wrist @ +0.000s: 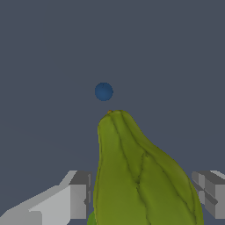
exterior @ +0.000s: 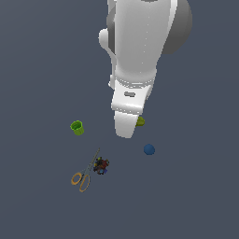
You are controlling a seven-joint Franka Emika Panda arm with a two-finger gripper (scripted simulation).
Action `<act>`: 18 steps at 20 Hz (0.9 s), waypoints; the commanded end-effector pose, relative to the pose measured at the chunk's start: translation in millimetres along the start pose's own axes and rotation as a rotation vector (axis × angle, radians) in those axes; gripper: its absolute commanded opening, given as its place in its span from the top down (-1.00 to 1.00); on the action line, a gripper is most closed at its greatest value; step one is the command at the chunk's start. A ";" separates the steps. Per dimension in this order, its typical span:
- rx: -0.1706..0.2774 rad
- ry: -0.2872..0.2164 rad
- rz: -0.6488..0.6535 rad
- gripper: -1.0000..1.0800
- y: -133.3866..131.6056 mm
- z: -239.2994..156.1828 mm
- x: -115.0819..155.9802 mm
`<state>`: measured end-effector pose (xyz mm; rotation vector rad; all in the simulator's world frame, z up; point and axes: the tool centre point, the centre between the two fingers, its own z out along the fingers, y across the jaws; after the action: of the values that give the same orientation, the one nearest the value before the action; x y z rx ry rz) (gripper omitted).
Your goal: Pick up a designated object from a clutter of objects.
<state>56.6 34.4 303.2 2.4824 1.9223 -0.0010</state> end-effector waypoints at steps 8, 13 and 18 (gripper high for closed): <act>0.000 0.001 0.001 1.00 -0.7 -87.2 43.0; 0.001 0.001 0.001 1.00 0.4 -114.0 56.7; 0.001 0.001 0.001 1.00 1.3 -129.5 64.9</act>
<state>73.1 95.1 427.2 2.4844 1.9236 -0.0017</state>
